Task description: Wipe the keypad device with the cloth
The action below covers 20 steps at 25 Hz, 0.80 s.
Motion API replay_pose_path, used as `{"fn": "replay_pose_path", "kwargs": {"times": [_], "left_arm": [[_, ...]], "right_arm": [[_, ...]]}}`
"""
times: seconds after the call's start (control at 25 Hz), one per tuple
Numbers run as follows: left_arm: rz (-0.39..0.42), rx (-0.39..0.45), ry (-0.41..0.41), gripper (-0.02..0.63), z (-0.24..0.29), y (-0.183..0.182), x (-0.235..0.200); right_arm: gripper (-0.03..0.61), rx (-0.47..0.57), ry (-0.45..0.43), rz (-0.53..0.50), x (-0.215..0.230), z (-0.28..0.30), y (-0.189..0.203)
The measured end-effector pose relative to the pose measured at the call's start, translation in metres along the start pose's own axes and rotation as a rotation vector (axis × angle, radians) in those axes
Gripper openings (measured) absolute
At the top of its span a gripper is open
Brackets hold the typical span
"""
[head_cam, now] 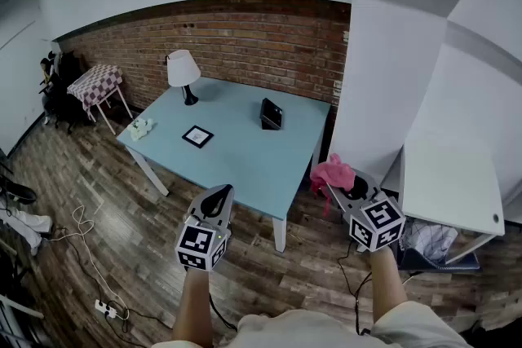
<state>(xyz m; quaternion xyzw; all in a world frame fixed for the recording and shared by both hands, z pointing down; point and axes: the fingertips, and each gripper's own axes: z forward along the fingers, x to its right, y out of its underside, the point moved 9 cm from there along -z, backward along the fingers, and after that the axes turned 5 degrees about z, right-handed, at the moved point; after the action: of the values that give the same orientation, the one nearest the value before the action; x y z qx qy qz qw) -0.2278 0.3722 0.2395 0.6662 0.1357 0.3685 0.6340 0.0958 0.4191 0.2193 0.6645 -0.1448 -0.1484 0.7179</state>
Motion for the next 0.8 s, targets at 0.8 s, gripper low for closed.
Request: {"fn": "replay_pose_path", "kwargs": {"times": [0.8], "left_arm": [[-0.005,-0.028,-0.031,0.009,0.015,-0.003,0.033]], "right_arm": [[0.138,0.019,-0.017,0.031,0.044,-0.019,0.017]]}}
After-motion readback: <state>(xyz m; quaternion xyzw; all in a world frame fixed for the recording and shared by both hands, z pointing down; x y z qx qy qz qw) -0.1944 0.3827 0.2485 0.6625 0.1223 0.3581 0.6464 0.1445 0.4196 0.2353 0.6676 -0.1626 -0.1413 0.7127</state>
